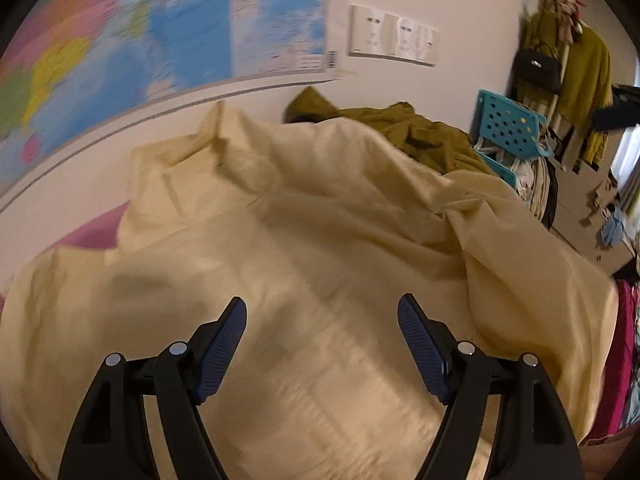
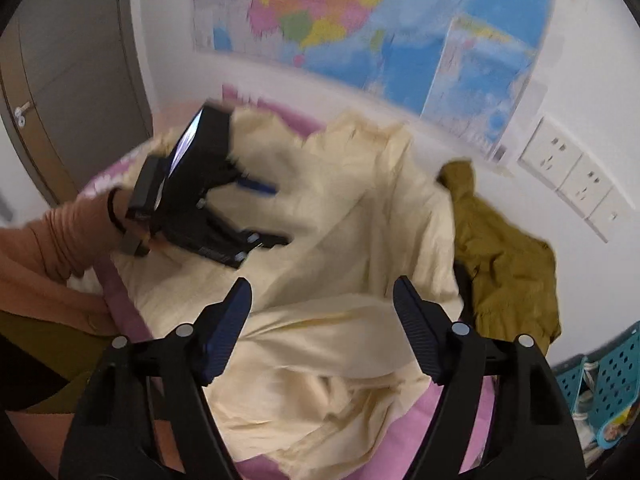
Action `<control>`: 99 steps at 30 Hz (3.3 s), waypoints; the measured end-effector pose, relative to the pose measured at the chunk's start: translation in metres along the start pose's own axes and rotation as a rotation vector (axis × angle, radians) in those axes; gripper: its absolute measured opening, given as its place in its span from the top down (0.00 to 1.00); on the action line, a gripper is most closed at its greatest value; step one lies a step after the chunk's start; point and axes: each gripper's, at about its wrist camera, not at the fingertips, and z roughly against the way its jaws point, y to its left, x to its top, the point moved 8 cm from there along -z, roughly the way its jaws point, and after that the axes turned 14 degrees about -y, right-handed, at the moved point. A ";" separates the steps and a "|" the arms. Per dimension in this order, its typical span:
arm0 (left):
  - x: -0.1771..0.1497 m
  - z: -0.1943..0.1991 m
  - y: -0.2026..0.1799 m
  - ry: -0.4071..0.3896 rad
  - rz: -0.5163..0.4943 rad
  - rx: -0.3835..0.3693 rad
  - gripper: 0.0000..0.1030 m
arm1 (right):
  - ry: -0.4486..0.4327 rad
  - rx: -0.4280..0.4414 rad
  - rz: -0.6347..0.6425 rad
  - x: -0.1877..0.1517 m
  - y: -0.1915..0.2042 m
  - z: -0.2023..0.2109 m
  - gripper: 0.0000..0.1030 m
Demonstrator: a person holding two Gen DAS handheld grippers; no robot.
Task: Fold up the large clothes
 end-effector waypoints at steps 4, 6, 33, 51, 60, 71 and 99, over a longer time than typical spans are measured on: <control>-0.011 0.027 0.000 -0.008 0.048 -0.083 0.27 | -0.038 -0.048 -0.249 -0.032 -0.056 -0.001 0.34; -0.013 0.043 -0.017 -0.016 0.055 -0.167 0.26 | -0.012 -0.070 -0.369 -0.060 -0.085 -0.013 0.43; 0.003 0.009 0.056 0.129 -0.039 0.124 0.60 | -0.140 -0.234 -0.775 -0.059 -0.223 -0.089 0.95; -0.064 -0.053 0.101 0.278 0.119 0.139 0.67 | -0.081 -0.100 -0.356 -0.049 -0.094 -0.138 0.62; -0.032 0.027 0.114 0.051 0.102 0.220 0.38 | 0.074 -0.164 -0.512 -0.081 -0.126 -0.225 0.63; -0.063 0.170 0.181 -0.047 0.059 0.502 0.22 | -0.113 0.048 -0.427 -0.032 -0.039 -0.162 0.40; -0.094 0.258 0.216 -0.165 0.408 0.447 0.23 | -0.008 0.734 -0.143 0.062 0.261 -0.198 0.91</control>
